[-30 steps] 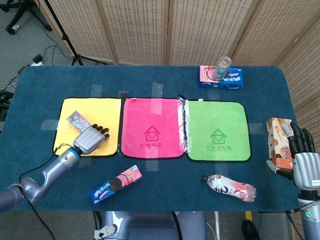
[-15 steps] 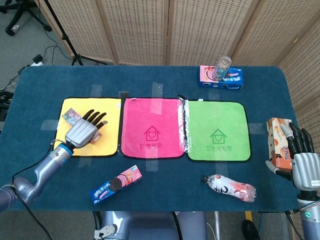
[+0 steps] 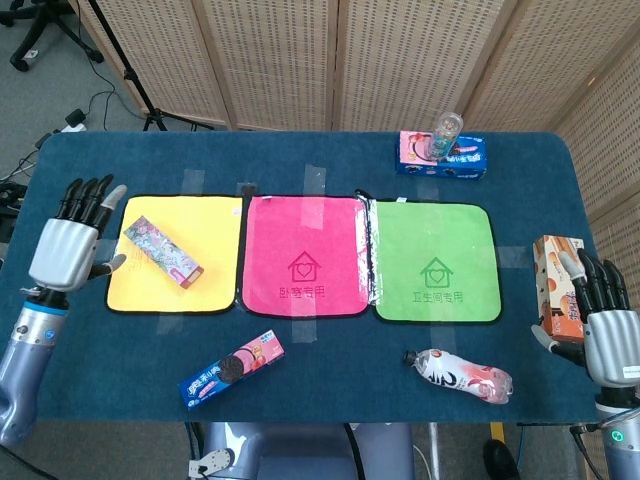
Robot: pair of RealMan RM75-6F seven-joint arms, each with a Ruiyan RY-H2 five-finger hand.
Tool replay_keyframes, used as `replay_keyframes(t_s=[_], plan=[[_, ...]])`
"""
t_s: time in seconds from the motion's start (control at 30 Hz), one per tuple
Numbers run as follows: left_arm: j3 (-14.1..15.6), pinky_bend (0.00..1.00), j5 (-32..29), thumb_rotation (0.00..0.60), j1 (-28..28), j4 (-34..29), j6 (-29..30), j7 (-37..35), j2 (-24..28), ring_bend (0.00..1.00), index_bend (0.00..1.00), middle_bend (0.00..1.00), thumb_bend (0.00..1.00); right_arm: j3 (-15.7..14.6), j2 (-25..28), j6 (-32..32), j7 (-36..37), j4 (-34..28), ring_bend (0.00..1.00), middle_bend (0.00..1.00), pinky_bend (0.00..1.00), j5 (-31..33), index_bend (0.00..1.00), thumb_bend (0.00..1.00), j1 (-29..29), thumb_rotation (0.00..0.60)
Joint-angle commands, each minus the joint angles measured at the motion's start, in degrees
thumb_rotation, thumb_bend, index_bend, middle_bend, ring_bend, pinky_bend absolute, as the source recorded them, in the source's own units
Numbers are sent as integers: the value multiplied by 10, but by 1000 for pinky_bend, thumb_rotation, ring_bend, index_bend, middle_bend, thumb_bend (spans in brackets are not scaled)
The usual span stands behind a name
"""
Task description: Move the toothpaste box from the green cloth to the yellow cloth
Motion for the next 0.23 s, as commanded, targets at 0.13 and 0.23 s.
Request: replay_keyframes(t_s=[0.13,0.23], plan=[[22,0,-46,600,116,-86,63,-41,37,0,0,0,0,-9,8,-4,-20,-22,0,0,0,-7,0,0,-4,600],[36,0,-40,600,162,-57,97,-92,14,0,0,0,0,-12,13,-3,-26,-31,0,0,0,-12,0,0,-7,600]])
